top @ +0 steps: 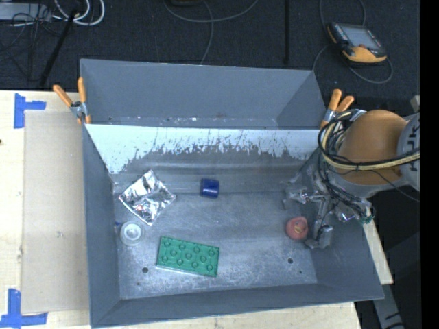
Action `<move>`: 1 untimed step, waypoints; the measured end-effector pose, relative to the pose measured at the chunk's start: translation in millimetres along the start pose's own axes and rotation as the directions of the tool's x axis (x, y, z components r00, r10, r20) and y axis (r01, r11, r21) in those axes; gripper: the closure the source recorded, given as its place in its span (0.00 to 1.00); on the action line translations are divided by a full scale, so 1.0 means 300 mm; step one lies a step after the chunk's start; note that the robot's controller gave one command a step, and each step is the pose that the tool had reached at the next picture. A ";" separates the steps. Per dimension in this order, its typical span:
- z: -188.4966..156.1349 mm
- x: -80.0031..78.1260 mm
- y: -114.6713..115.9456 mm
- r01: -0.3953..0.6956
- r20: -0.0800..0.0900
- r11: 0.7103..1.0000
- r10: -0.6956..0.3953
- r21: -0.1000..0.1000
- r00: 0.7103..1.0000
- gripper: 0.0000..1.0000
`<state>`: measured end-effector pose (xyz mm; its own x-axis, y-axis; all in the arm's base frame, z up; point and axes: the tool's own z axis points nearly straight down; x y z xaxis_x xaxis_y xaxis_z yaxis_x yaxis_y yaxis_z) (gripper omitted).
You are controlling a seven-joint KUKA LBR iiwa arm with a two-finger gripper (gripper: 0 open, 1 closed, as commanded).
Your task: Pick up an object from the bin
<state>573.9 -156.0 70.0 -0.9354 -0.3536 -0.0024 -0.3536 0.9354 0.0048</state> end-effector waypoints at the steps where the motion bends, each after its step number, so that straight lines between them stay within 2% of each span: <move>1: -0.001 0.001 -0.001 0.001 -0.001 1.000 -0.001 0.001 1.000 1.00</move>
Offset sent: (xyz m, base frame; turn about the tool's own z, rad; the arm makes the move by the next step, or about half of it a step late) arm 0.0000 0.0000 0.0000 0.0000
